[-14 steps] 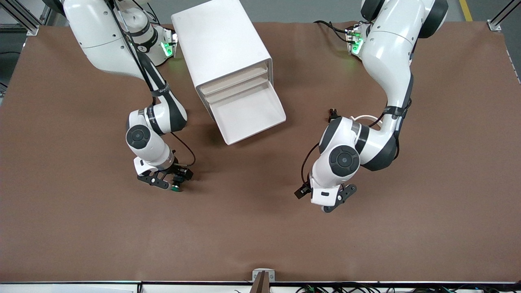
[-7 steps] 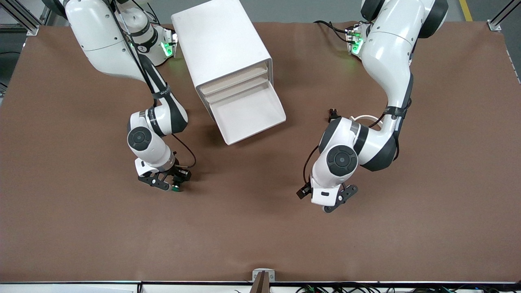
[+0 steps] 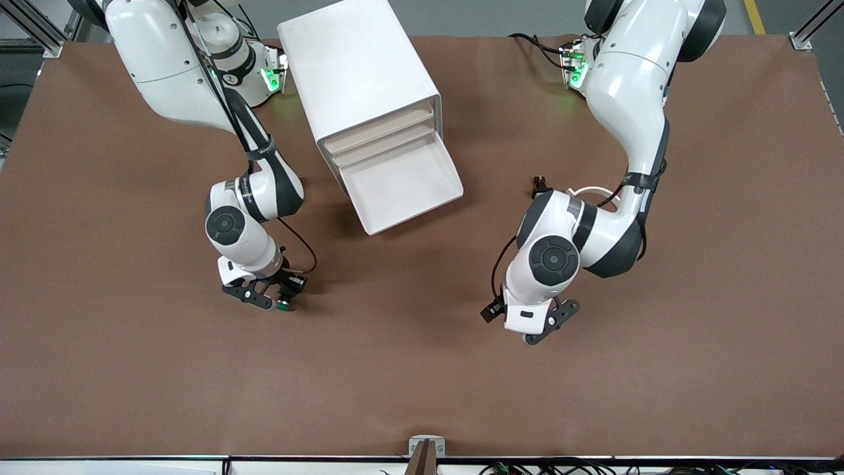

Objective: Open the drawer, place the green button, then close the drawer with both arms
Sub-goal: 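Grasp the green push button with the right gripper, then carry the green button with the right gripper into the open drawer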

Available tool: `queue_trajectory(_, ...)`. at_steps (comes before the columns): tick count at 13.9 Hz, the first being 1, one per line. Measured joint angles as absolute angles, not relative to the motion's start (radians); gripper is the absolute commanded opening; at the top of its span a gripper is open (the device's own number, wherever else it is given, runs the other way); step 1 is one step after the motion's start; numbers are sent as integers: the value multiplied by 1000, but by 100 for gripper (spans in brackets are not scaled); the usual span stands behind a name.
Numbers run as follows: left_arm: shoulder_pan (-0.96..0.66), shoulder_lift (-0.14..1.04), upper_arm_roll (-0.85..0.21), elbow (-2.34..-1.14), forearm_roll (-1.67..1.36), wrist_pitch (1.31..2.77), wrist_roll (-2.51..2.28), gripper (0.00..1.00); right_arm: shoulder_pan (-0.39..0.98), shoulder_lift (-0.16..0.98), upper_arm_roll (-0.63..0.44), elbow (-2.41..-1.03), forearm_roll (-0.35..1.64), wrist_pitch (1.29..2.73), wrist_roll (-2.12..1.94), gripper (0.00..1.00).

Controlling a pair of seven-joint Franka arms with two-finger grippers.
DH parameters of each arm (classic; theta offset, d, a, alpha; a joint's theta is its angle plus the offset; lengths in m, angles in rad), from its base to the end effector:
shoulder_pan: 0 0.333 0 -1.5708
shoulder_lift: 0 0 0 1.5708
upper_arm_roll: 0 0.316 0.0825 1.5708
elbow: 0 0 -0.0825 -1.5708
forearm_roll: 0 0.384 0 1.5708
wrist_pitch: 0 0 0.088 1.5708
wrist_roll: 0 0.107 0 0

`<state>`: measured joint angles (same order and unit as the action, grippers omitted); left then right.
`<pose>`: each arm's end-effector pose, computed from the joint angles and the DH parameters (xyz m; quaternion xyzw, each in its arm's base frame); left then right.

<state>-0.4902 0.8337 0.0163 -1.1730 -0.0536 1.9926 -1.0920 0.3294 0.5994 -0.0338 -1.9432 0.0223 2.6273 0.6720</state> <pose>0.6721 -0.3524 0.2888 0.9498 0.3122 -0.0179 0.0080 0.6005 0.1831 0.1778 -0.9803 0.1929 -0.0393 0.0167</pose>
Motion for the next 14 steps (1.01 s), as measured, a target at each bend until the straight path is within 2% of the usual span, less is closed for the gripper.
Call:
queue_trajectory(5,-489,834,16,-1177,-42,1993,-1151,100,334,579,-26,-1918,22,2550,736,0)
queue_trajectory(9,-489,834,17,-1178,-41,1993,-1151,100,357,480,-22,-1905,23,2402,794,0)
queue_trajectory(14,-488,834,17,-1180,-41,1993,-1151,100,430,371,-16,-1905,23,2295,946,0)
